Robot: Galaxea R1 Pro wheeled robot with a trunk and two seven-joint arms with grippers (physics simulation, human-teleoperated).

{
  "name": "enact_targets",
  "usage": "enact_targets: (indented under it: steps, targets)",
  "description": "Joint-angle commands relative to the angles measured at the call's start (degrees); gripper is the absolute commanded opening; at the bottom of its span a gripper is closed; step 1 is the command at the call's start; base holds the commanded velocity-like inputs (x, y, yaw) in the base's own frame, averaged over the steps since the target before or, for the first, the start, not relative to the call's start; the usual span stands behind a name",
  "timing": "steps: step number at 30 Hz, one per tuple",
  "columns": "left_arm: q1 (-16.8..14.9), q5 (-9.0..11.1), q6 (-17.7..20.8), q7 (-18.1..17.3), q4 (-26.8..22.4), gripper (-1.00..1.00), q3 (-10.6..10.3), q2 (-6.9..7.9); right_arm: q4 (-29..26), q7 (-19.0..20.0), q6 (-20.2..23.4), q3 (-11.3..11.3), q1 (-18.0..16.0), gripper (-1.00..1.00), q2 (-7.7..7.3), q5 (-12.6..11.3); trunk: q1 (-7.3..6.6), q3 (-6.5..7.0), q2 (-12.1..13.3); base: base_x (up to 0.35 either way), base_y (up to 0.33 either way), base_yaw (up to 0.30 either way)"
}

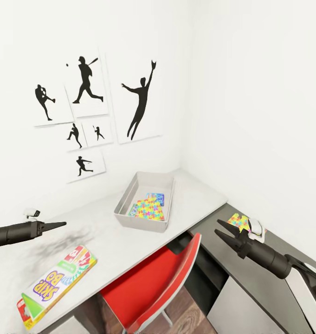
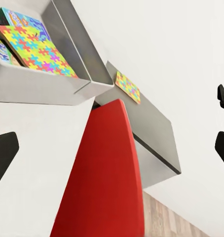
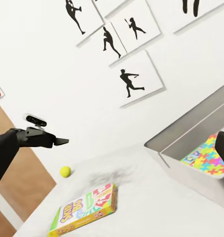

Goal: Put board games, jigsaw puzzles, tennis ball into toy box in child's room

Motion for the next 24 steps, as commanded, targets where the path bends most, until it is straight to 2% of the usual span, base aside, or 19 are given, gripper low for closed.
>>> enact_targets:
  steps: [1, 7, 11, 19, 24]
  targets:
    - [0.0, 0.0, 0.6, -0.2, 0.0, 1.0, 0.0, 0.02, 0.0, 0.0, 0.5, 0.0, 0.0, 1.0, -0.02, -0.4, 0.02, -0.13, -0.1, -0.096, 0.0, 0.034]
    - [-0.1, 0.0, 0.6, -0.2, 0.0, 1.0, 0.0, 0.03, -0.3, -0.9, 0.7, 0.0, 0.0, 1.0, -0.02, -0.4, 0.02, -0.13, -0.1, -0.116, 0.0, 0.179]
    - [0.0, 0.0, 0.6, -0.2, 0.0, 1.0, 0.0, 0.03, -0.6, -3.2, 0.9, 0.2, 0.0, 1.0, -0.02, -0.4, 0.02, -0.13, -0.1, -0.039, 0.0, 0.261]
    - [-0.1, 0.0, 0.7, -0.2, 0.0, 1.0, 0.0, 0.03, -1.4, -4.8, 1.3, 0.8, 0.0, 1.0, -0.02, -0.4, 0.02, -0.13, -0.1, -0.081, 0.0, 0.279]
    - [0.0, 0.0, 0.7, -0.2, 0.0, 1.0, 0.0, 0.0, -2.6, -6.6, 4.9, 0.8, -0.1, 1.0, 0.27, -0.4, 0.02, -0.13, -0.1, -0.053, 0.0, 0.283]
